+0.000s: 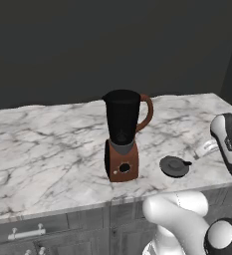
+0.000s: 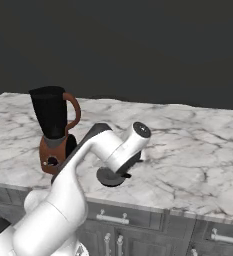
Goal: Close the lid blender by securely placing the lid on top.
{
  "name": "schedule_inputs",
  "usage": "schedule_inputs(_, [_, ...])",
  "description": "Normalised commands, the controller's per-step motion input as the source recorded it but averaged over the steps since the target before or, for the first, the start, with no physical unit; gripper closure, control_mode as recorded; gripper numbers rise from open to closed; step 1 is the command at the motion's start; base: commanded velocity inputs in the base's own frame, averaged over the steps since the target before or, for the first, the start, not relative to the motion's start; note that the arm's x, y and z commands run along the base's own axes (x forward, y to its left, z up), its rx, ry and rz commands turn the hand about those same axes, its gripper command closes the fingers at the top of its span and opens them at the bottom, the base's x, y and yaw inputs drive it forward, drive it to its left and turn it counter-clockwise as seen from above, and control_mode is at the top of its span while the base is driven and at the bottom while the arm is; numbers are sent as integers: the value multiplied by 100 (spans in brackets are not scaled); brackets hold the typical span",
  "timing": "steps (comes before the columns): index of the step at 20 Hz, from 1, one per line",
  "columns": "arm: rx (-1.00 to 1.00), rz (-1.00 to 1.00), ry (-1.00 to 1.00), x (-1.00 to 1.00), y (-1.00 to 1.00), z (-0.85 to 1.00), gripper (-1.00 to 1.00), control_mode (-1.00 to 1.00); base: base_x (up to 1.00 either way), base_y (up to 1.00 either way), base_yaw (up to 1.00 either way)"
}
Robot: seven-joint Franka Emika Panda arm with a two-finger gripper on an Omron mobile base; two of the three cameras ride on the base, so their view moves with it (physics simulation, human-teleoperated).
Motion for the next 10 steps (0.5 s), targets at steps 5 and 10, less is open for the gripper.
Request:
schedule_inputs(5, [0, 42, 0, 0, -16, -33, -100, -100, 0, 0, 0])
schedule_inputs(10, [-2, 46, -1, 0, -13, -22, -100, -100, 0, 0, 0])
